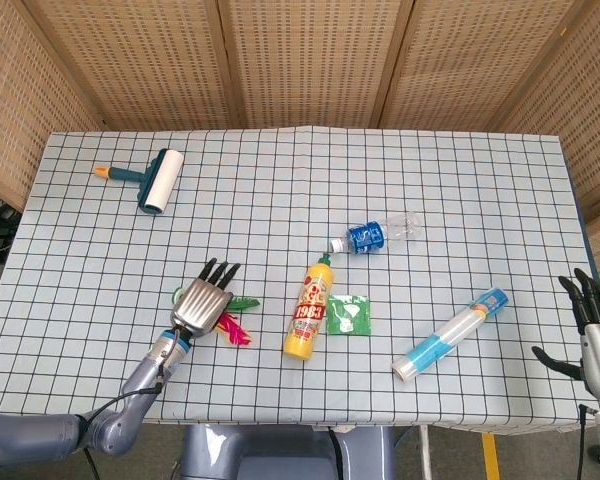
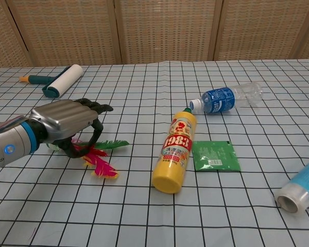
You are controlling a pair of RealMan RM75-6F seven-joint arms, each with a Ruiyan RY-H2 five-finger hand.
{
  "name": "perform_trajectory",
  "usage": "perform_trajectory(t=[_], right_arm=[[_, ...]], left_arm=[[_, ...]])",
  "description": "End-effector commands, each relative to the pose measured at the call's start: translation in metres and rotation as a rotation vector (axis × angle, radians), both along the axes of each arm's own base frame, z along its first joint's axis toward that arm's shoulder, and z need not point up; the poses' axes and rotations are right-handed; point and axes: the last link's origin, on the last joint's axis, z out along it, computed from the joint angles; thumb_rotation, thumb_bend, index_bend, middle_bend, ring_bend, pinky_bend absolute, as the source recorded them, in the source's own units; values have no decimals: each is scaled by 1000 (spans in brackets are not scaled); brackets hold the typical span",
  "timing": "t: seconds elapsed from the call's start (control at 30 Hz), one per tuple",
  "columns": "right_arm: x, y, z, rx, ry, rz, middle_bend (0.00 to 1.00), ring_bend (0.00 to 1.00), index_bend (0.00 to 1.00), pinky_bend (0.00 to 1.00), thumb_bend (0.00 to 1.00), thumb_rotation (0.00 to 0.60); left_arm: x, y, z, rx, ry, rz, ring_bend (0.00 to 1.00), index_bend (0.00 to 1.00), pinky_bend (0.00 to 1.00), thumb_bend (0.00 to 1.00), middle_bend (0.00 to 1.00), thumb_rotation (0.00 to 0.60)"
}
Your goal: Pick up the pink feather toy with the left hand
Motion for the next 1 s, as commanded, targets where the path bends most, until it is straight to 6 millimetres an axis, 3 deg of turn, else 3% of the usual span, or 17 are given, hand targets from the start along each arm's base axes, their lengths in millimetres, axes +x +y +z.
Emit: perform_trajectory(t=[0.03, 0.2, 0.27, 0.43, 0.63, 0.8, 0.87, 1.0], right_arm=[[0, 0, 0, 0, 1, 0, 0, 0, 115, 57, 122, 600], [0, 0, 0, -1, 2, 0, 0, 0, 116, 56, 122, 600], [0, 1, 0, 1, 2, 1, 0, 0, 115, 56, 122, 600], [1, 1, -1, 1, 4, 3, 0, 0, 115, 57, 122, 600], [1, 1, -1, -1, 5, 0, 0, 0, 115, 56, 122, 600], [1, 0, -3, 4, 9, -1, 0, 0, 115, 56, 122, 600], [1, 1, -3, 5, 9, -1, 0, 0, 115, 56, 121, 600], [1, 1, -3, 1, 8, 0, 0, 0, 115, 55, 122, 600]], left_arm=[[2, 1, 6, 8, -15, -5, 0, 732, 0, 574, 0, 600], [8, 3, 26, 42, -68, -10, 0, 742, 0, 597, 0, 600], [10, 7, 49, 97, -158, 17, 0, 743, 0, 600, 0, 600], [6, 13, 70, 120, -308, 76, 0, 743, 0, 601, 0, 600], [-6, 16, 77, 138, -392, 90, 0, 745, 0, 601, 0, 600], [-31, 11, 70, 132, -394, 101, 0, 733, 0, 589, 0, 600], [-39, 9, 67, 127, -388, 110, 0, 663, 0, 552, 0, 600], [-54, 4, 67, 102, -369, 146, 0, 203, 0, 260, 0, 600]])
